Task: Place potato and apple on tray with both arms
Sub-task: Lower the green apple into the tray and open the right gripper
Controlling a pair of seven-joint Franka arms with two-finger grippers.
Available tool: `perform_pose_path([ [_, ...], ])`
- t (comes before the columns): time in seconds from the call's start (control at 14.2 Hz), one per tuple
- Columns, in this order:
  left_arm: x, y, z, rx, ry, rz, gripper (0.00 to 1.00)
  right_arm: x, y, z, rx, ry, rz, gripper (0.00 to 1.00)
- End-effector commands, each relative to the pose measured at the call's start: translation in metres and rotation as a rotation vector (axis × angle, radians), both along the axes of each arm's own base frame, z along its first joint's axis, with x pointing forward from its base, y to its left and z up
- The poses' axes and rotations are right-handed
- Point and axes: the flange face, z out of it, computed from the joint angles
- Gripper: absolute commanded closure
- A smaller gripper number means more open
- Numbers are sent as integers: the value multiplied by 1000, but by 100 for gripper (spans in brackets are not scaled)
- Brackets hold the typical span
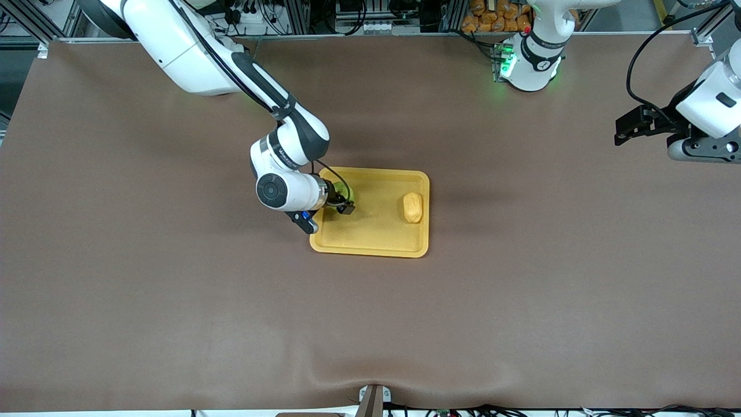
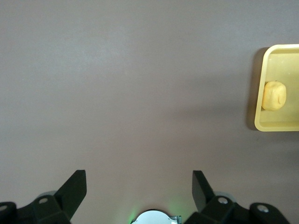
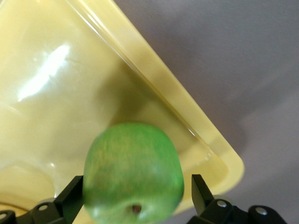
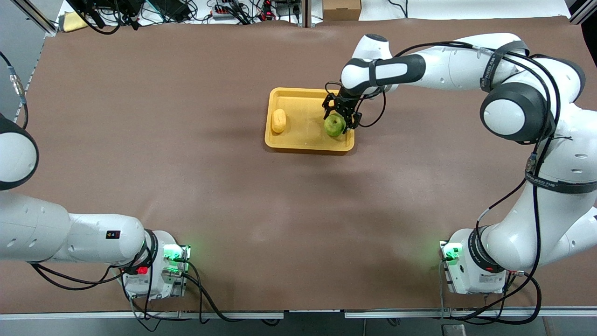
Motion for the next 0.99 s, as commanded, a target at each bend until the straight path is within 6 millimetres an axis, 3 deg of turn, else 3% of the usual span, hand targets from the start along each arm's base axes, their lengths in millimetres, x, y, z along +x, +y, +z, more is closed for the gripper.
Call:
perform_pose_path([
  [0.0, -5, -1, 6, 16, 2, -10, 0, 1, -5, 28, -24, -2, -3, 0],
  [0.42, -6, -5, 10, 21, -6, -30, 0, 19, -15, 77, -24, 20, -20, 0],
  [0.64, -4, -4, 10, 18, -18, -29, 0, 28, -34, 123, -50, 64, 17, 0],
  [0.92, 5, 4, 20, -3, -41, -4, 0, 40, -59, 186, -43, -48, -18, 0],
])
